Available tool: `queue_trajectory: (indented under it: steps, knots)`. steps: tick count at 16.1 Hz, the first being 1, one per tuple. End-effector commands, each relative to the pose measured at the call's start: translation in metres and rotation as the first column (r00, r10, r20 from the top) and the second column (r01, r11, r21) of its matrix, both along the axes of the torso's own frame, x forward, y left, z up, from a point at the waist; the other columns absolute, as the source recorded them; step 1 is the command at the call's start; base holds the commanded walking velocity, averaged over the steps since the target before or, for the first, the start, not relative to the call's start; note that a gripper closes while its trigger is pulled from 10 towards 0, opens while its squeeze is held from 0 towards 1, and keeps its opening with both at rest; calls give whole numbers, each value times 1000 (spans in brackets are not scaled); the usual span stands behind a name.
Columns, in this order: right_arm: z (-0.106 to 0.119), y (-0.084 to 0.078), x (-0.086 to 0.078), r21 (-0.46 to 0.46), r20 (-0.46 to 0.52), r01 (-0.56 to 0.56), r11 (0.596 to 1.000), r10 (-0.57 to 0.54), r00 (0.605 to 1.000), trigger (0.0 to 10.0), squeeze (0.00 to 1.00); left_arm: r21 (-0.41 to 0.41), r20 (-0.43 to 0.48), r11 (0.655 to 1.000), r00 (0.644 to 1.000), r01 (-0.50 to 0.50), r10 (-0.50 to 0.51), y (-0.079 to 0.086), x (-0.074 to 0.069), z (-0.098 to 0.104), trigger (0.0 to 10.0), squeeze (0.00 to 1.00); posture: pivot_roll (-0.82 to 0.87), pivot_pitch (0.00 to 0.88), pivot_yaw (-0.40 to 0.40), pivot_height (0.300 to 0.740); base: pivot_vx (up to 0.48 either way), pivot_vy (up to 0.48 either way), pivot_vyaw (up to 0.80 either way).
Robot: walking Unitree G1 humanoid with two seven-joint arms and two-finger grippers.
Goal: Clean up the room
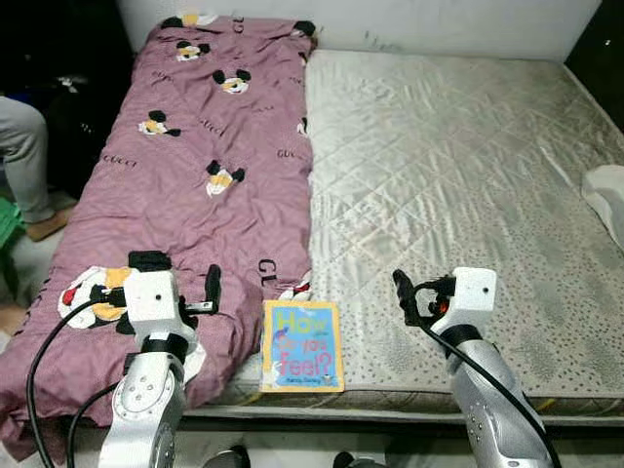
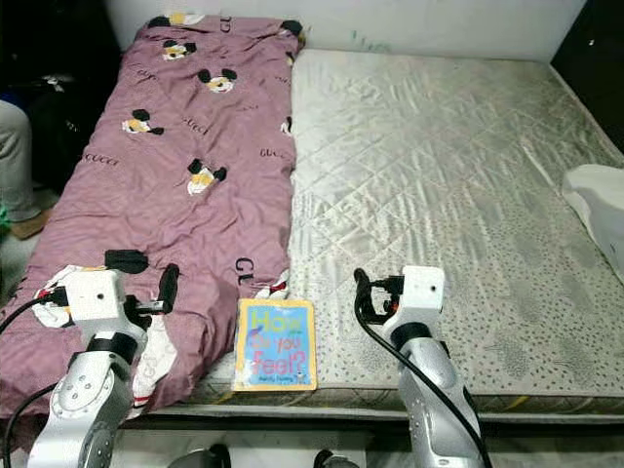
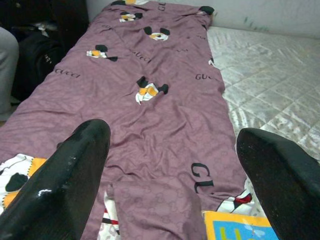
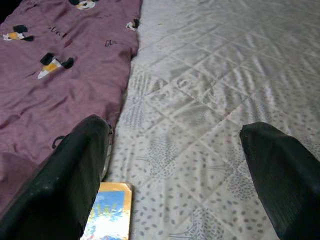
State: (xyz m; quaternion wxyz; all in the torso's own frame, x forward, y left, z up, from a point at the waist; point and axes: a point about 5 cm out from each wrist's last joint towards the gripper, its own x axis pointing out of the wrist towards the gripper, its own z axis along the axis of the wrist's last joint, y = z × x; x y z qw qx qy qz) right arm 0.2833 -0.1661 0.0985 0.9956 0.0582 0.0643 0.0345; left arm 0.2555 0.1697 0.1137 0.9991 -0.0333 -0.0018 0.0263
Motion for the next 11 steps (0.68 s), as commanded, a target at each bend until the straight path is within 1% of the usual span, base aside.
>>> queue_trajectory:
  steps: [1, 2, 6, 9, 11]
  knots:
    - [-3, -5, -2, -3, -24, 14, 1000, -14, 1000, 10000, 0, 6, 10, 1000, 1000, 17, -17, -4, -1, 3, 10000, 0, 5, 208, -17, 740, 0, 0, -800]
    - [-4, -5, -2, -2, -25, 14, 1000, -14, 1000, 10000, 0, 6, 11, 1000, 1000, 19, -20, -5, 0, 3, 10000, 0, 4, 208, -17, 740, 0, 0, -800]
    - [-2, -4, -2, -3, -15, 7, 1000, -7, 1000, 10000, 0, 9, 12, 1000, 1000, 16, -16, -2, 0, 4, 10000, 0, 10, 212, -17, 740, 0, 0, 0]
    - [-1, 1, -1, -5, -7, -17, 1000, 17, 1000, 10000, 0, 10, 8, 1000, 1000, 16, -17, -4, -1, 3, 10000, 0, 12, 218, -17, 740, 0, 0, 0]
    - [-1, 2, -1, -6, -7, -22, 1000, 22, 1000, 10000, 0, 8, 9, 1000, 1000, 17, -17, -4, -1, 4, 10000, 0, 12, 229, -16, 725, 0, 0, 0]
